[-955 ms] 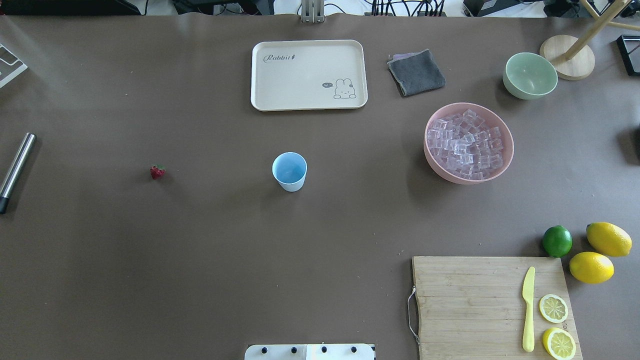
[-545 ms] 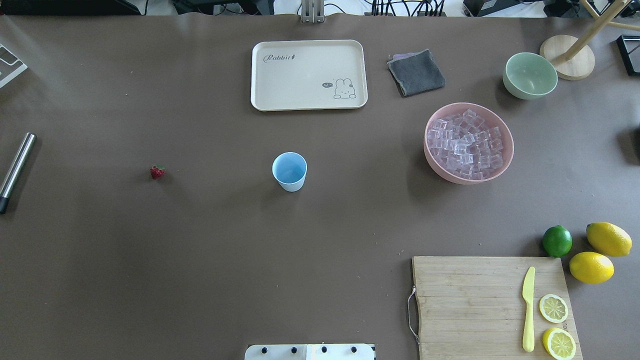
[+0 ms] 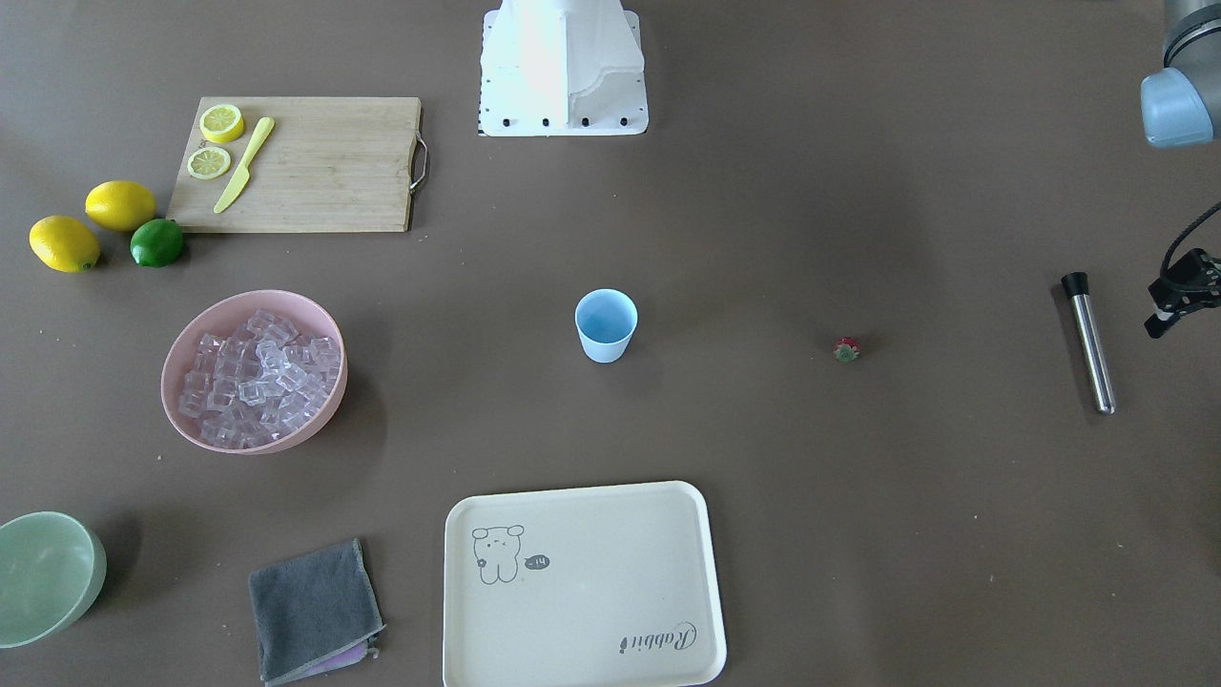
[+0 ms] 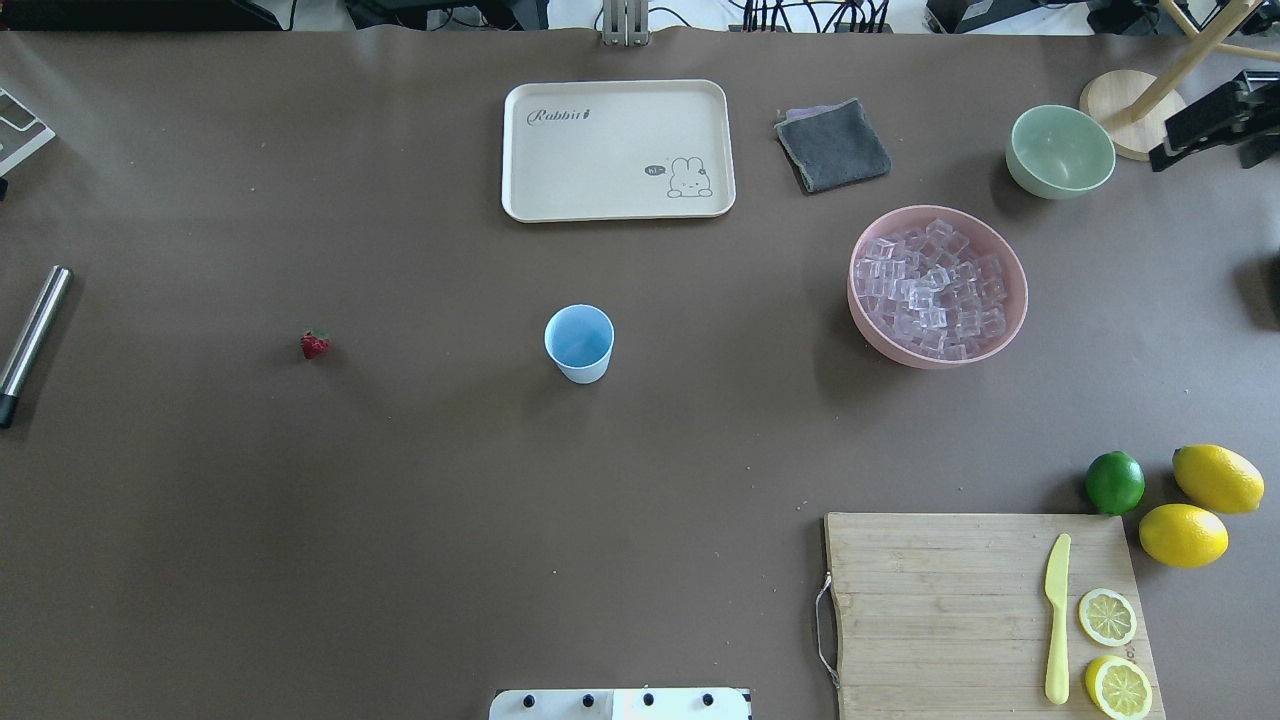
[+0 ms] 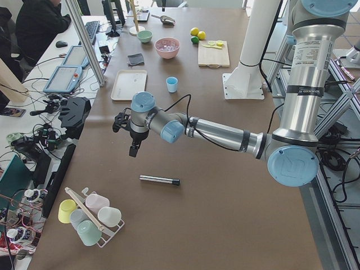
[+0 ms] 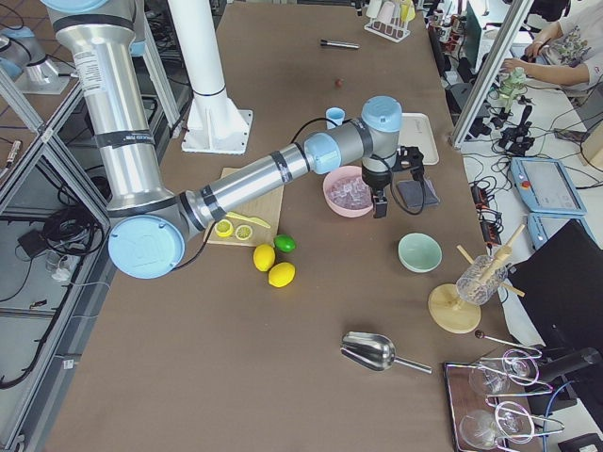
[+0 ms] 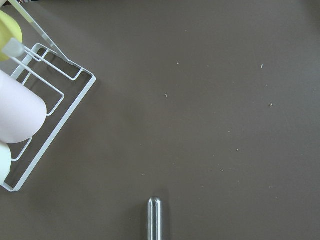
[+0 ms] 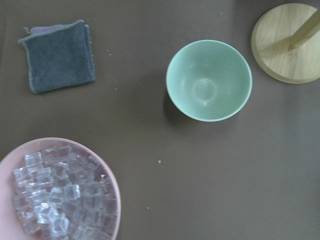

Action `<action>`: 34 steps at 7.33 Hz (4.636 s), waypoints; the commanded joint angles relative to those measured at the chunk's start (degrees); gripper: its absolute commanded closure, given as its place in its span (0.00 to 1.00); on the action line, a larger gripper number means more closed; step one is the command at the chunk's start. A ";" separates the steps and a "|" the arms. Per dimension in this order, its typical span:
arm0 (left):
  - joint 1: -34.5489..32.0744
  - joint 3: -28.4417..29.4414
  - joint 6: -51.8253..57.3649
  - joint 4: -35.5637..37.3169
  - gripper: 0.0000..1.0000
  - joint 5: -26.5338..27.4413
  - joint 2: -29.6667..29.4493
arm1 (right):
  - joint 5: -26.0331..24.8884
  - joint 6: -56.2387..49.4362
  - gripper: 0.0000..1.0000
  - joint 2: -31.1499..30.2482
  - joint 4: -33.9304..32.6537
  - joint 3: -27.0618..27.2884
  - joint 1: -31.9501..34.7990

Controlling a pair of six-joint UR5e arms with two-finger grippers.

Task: Mash ice and strawberries in cup
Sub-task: 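Reach the right gripper into the pink bowl and grasp ice cubes, then carry the ice with the right gripper over the light-blue cup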

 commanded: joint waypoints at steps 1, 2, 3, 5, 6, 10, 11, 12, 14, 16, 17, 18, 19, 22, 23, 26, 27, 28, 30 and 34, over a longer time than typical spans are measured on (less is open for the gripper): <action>0.31 0.29 -0.13 0.08 0.02 0.12 -1.32 | -7.70 22.41 0.01 4.69 9.02 -0.29 -14.87; 0.31 0.20 -0.30 0.08 0.02 0.03 -1.59 | -10.34 24.50 0.01 4.70 10.38 -1.34 -17.28; 0.39 0.46 -0.30 0.34 0.02 0.12 -2.11 | -11.85 24.34 0.05 3.74 10.48 -1.62 -19.30; 0.31 0.99 -0.13 0.25 0.02 0.12 -2.29 | -17.11 24.08 0.05 4.78 11.44 -6.07 -23.61; 0.31 1.25 -0.13 0.25 0.02 0.12 -2.38 | -17.14 23.38 0.05 5.22 14.14 -7.93 -23.80; 0.39 2.83 -0.39 0.25 0.02 3.02 -4.22 | -16.62 22.41 0.07 5.14 14.87 -10.84 -24.07; 0.39 2.83 -0.39 0.25 0.02 3.02 -4.40 | -16.61 21.10 0.07 4.79 14.78 -10.67 -23.98; 0.57 2.83 -0.39 0.25 0.02 3.11 -4.49 | -16.70 21.09 0.07 4.79 14.78 -10.93 -24.07; 0.66 3.27 -0.39 0.25 0.02 3.11 -4.93 | -17.05 21.35 0.07 4.35 14.78 -10.58 -24.16; 0.83 4.32 -0.22 0.08 0.02 3.02 -5.46 | -17.05 21.97 0.11 4.26 14.78 -9.88 -24.33; 0.83 4.33 -0.30 -0.01 0.02 3.02 -5.46 | -17.49 21.97 0.17 3.91 14.78 -10.05 -25.12; 0.83 4.33 -0.30 -0.01 0.02 3.02 -5.46 | -17.49 21.97 0.25 3.82 14.78 -9.71 -25.12; 0.92 4.33 -0.30 -0.01 0.02 3.02 -5.46 | -17.75 21.97 0.26 3.47 14.78 -9.79 -25.47; 0.92 4.33 -0.22 -0.10 0.02 3.02 -5.46 | -18.45 22.06 0.59 3.38 14.87 -9.62 -26.09; 0.92 4.33 -0.22 -0.10 0.02 3.02 -5.46 | -18.46 22.06 0.62 3.47 14.87 -9.53 -26.09; 1.10 4.33 -0.22 -0.19 0.02 3.02 -5.54 | -18.46 22.15 0.69 3.47 14.87 -9.53 -26.00; 1.27 4.42 -0.22 -0.19 0.02 3.02 -5.54 | -18.20 22.15 0.78 3.47 14.78 -8.74 -26.00; 1.36 4.42 -0.22 -0.10 0.02 3.02 -5.54 | -17.76 22.06 0.89 3.38 14.09 -7.43 -25.74; 1.36 4.42 -0.22 -0.19 0.02 3.02 -5.46 | -15.92 21.88 0.97 3.73 12.95 -6.02 -23.47; 1.36 4.42 -0.13 -0.27 0.02 3.02 -5.37 | -12.21 24.58 1.00 20.45 -12.07 0.95 -22.03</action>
